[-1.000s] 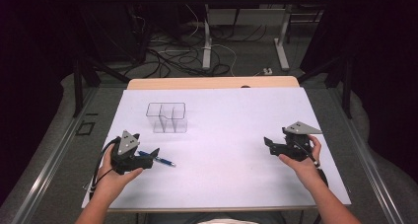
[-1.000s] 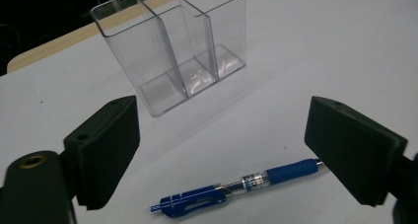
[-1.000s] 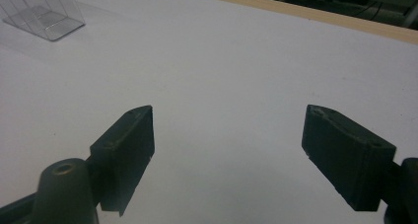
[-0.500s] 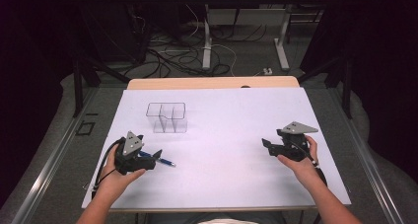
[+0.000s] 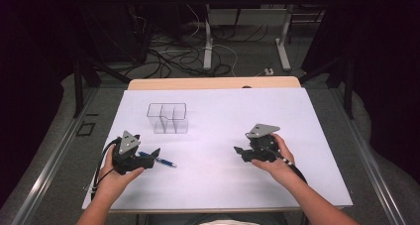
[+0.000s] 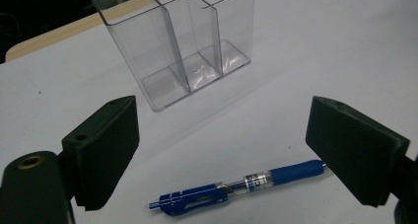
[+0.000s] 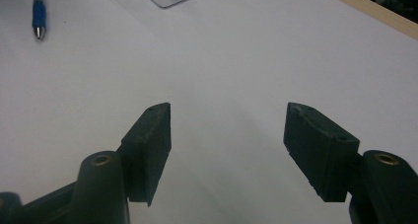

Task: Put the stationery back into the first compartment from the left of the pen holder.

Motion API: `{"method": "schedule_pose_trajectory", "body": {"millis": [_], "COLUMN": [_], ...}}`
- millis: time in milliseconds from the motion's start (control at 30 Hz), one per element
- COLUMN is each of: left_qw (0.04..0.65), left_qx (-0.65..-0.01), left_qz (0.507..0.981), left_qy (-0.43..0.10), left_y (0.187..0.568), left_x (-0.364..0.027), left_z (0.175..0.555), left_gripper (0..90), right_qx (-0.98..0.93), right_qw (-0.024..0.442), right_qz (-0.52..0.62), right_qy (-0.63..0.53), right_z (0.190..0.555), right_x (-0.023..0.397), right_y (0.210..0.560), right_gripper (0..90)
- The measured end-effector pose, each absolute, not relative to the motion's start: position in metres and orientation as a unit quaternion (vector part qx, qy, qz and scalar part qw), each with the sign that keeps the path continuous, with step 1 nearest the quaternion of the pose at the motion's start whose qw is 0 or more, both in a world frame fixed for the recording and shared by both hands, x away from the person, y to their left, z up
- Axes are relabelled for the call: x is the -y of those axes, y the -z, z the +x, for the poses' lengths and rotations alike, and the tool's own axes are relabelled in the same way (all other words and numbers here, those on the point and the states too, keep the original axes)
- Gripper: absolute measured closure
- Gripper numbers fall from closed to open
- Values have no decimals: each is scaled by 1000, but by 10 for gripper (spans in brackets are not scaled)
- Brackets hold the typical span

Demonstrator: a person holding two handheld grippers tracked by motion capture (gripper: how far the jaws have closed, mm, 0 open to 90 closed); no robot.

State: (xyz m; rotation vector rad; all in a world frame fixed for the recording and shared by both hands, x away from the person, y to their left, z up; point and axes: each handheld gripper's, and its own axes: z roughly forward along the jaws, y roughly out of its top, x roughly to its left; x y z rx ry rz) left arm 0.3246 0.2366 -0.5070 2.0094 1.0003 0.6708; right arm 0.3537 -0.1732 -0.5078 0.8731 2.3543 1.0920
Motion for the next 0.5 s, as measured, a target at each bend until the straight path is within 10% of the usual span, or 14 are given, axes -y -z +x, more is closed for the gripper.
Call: {"method": "schedule_pose_trajectory", "body": {"millis": [500], "left_qw": [419], "left_qx": [-446], "left_qz": [755], "left_qy": [-236], "left_y": [508], "left_x": [-253], "left_z": [329], "left_gripper": [31], "right_qx": [-859], "right_qw": [123], "right_qz": [257], "right_qy": [-426], "right_z": [361], "right_x": [98], "right_y": [524], "right_gripper": [416]}}
